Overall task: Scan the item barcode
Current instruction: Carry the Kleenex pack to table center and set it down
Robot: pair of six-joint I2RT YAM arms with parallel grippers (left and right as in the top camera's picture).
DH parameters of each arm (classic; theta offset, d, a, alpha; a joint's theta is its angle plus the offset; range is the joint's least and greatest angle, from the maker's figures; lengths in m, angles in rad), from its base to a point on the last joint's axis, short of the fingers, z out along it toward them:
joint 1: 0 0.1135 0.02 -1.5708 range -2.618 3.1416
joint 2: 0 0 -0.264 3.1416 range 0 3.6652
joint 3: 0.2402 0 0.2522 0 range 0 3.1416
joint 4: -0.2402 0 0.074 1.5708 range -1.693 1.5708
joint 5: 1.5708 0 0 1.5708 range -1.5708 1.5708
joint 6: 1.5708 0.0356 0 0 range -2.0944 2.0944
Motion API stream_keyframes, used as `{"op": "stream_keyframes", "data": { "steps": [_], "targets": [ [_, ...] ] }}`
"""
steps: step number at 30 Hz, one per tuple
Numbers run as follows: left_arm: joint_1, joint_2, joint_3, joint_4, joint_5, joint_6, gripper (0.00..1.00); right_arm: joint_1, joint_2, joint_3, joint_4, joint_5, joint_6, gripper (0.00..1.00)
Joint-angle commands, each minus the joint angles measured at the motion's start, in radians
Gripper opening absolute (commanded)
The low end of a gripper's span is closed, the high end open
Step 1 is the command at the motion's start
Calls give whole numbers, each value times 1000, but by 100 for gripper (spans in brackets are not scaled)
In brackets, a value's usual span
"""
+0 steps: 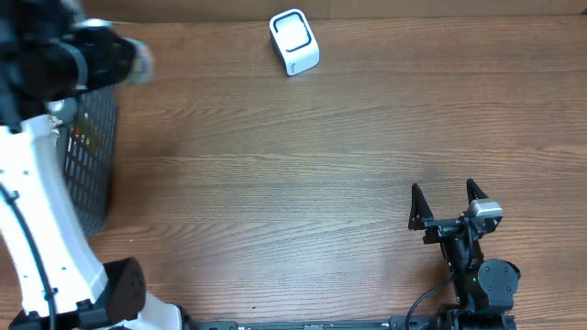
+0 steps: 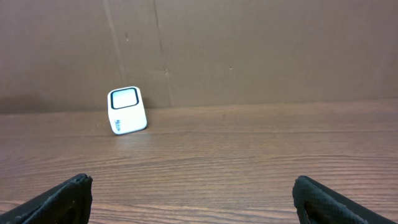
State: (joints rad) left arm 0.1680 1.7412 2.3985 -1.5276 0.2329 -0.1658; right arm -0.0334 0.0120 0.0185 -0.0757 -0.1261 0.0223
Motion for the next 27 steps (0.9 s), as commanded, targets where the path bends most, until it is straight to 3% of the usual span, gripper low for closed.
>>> {"op": "stream_keyframes", "data": {
  "steps": [1, 12, 27],
  "targets": [
    [-143, -2, 22, -22, -123, -98, 40, -5, -9, -11, 4, 2, 1, 100],
    [-529, 134, -146, -50, -347, -251, 42, -5, -9, -11, 4, 2, 1, 100],
    [-789, 314, -583, 329, -349, -400, 44, -5, -9, -11, 3, 2, 1, 100]
  ]
}}
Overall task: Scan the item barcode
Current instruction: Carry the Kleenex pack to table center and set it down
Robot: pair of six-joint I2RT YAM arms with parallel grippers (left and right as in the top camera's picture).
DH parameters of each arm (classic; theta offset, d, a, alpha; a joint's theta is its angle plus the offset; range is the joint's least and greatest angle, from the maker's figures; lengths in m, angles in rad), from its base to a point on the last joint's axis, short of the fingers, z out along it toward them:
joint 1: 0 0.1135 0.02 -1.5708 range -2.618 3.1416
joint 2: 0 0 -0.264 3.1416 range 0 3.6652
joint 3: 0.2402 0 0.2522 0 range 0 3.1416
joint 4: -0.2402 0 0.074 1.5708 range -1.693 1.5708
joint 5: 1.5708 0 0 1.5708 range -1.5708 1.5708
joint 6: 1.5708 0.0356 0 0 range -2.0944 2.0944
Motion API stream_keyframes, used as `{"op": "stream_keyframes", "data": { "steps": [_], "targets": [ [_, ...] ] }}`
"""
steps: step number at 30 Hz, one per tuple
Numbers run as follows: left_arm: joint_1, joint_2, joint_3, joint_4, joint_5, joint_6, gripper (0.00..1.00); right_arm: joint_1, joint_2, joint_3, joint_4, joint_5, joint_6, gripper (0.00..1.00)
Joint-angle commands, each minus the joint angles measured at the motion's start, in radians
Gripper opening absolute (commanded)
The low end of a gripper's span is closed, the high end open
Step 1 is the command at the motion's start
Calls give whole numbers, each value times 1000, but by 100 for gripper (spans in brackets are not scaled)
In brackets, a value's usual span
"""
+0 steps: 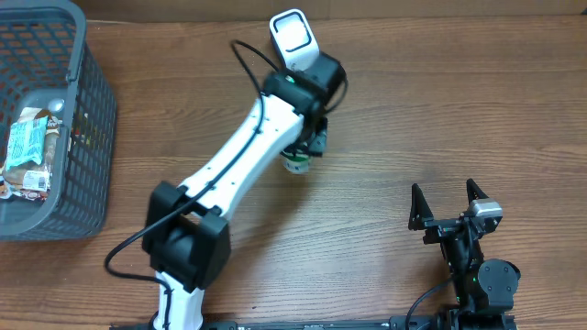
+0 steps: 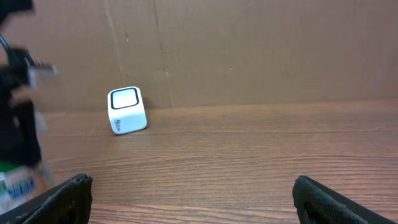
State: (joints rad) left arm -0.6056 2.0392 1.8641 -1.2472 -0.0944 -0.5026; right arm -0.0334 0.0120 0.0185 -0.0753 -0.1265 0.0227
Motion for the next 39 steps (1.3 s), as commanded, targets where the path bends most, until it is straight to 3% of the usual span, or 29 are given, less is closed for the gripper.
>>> {"op": "stream_keyframes", "data": {
  "steps": [1, 13, 15, 16, 18, 25, 39],
  "targets": [
    [-17, 19, -63, 65, -24, -63, 44, -5, -9, -11, 3, 3, 0, 100],
    [-40, 21, -209, 198, -13, -95, 50, -5, -9, -11, 3, 3, 0, 100],
    [-41, 21, -217, 203, -10, -97, 56, -5, -9, -11, 3, 3, 0, 100],
    [-41, 21, -218, 201, -8, -97, 68, -5, -9, -11, 3, 3, 0, 100],
    [-42, 21, -218, 201, 0, -96, 81, -5, -9, -11, 3, 3, 0, 100],
    [-43, 18, -201, 196, 21, -71, 97, -5, -9, -11, 3, 3, 0, 100],
    [3, -136, 120, -55, -44, 10, 100, -5, -9, -11, 3, 3, 0, 100]
  ]
}}
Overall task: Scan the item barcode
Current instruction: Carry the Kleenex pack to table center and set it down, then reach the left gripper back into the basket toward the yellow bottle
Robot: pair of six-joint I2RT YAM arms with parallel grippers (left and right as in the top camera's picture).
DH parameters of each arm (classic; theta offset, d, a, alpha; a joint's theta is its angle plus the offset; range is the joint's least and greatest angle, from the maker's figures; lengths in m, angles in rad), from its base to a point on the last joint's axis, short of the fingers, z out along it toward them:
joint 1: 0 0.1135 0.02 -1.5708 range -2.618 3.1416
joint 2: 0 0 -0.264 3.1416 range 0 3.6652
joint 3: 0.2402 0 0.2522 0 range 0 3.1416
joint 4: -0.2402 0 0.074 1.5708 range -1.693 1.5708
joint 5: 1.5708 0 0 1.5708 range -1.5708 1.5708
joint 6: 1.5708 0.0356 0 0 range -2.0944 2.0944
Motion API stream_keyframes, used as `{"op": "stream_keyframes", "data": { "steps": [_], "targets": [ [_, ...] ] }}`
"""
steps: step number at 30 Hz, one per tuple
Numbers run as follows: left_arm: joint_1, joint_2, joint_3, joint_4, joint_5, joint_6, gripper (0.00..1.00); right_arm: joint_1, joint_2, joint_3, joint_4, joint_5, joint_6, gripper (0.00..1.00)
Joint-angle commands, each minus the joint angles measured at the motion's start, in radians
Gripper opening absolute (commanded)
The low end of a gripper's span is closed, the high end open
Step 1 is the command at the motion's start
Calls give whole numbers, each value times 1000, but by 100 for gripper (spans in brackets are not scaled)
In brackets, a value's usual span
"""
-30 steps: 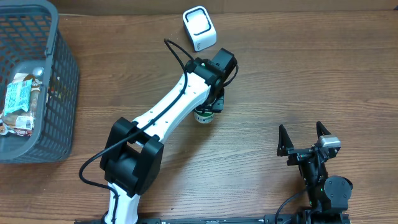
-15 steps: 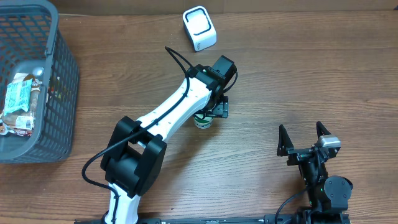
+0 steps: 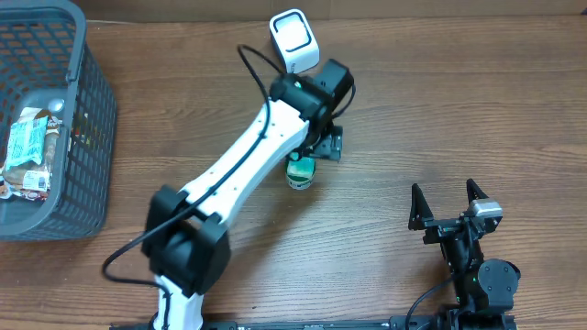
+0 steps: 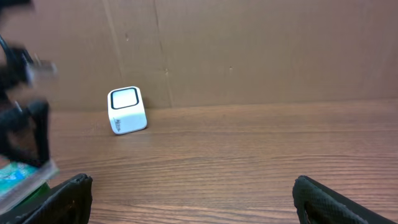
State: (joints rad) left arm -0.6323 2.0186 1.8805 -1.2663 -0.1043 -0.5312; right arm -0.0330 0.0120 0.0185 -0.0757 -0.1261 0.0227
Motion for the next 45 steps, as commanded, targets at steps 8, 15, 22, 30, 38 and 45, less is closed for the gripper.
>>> {"op": "stream_keyframes", "data": {
  "steps": [8, 15, 22, 30, 38, 45],
  "targets": [
    [153, -309, 206, -118, 4, 103, 69, -6, -9, -11, 4, 2, 0, 100],
    [272, -422, 206, -165, 210, 267, 55, -6, -9, -11, 4, 2, 0, 100],
    [332, -422, 203, -223, 265, 330, 18, -6, -9, -11, 4, 2, 0, 100],
    [338, -422, 203, -223, 61, 269, 40, -6, -9, -11, 3, 2, 0, 100],
    [565, -424, 256, -166, -59, 148, 99, -6, -9, -11, 4, 2, 0, 100],
    [866, -424, 299, -117, 19, 130, 100, -6, -9, -11, 4, 2, 0, 100]
  ]
}}
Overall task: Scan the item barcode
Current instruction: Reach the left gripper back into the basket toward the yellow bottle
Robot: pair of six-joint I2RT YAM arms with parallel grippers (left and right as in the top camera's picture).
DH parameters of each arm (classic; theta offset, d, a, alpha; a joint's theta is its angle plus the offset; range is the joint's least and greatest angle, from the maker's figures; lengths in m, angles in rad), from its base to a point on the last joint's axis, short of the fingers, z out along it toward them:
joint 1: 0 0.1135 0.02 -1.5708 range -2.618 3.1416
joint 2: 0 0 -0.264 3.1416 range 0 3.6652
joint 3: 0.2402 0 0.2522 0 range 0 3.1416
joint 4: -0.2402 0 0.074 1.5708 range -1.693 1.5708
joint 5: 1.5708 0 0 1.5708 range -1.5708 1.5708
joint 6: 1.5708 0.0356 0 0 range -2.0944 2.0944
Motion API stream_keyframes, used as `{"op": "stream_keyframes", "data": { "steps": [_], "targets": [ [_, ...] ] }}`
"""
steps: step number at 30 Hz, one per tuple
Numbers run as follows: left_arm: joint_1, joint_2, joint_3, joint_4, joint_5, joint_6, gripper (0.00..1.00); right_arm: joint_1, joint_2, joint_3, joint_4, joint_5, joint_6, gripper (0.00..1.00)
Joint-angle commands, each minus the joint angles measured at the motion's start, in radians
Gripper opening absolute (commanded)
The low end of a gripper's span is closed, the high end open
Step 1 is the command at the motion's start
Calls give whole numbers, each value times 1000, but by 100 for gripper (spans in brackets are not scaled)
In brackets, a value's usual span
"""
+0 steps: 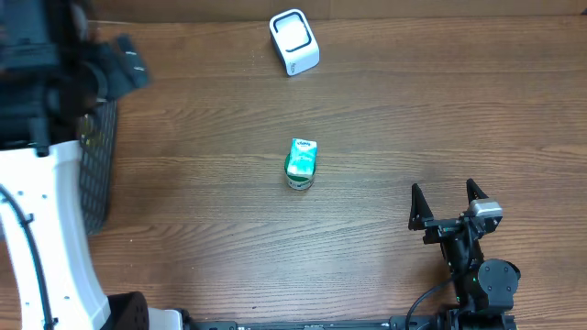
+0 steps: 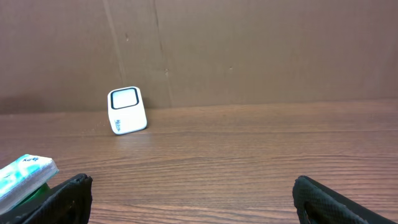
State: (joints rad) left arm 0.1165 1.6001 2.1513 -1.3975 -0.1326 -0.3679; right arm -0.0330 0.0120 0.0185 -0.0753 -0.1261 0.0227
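A small green and white carton (image 1: 301, 163) lies alone on the wooden table, well in front of the white scanner (image 1: 294, 42). In the right wrist view the carton (image 2: 25, 174) shows at the left edge and the scanner (image 2: 127, 110) stands by the back wall. My left gripper (image 1: 119, 66) is a dark blur at the far left above the basket, and its jaws cannot be made out. Near the front right, my right gripper (image 1: 449, 197) is open and holds nothing; its fingertips (image 2: 68, 196) frame bare wood.
A grey mesh basket (image 1: 96, 174) stands at the left edge, mostly hidden under the left arm's white link (image 1: 41, 229). A brown cardboard wall (image 2: 249, 50) closes the back of the table.
The left gripper was at the carton in the middle of the table. Now the left arm is back at the far left over the basket, and the carton lies free. The right arm has not moved.
The left arm was first a blur over the basket, with no carton on the table. Then its gripper held the carton just in front of the scanner. Later the carton sat on the table under the gripper, and now it lies there alone.
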Motion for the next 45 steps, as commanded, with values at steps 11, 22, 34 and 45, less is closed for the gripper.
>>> {"op": "stream_keyframes", "data": {
  "steps": [11, 22, 34, 45],
  "targets": [
    [387, 62, 23, 32, 175, -143, 100, -6, -9, -11, 3, 2, 0, 100],
    [389, 269, 22, 23, 175, -304, 83, -6, -9, -11, 3, 2, 0, 100],
    [389, 461, 22, 43, 177, -335, 85, -6, -9, -11, 3, 2, 0, 100],
    [389, 601, 22, 62, 178, -336, 86, -6, -9, -11, 3, 2, 0, 100]
  ]
}}
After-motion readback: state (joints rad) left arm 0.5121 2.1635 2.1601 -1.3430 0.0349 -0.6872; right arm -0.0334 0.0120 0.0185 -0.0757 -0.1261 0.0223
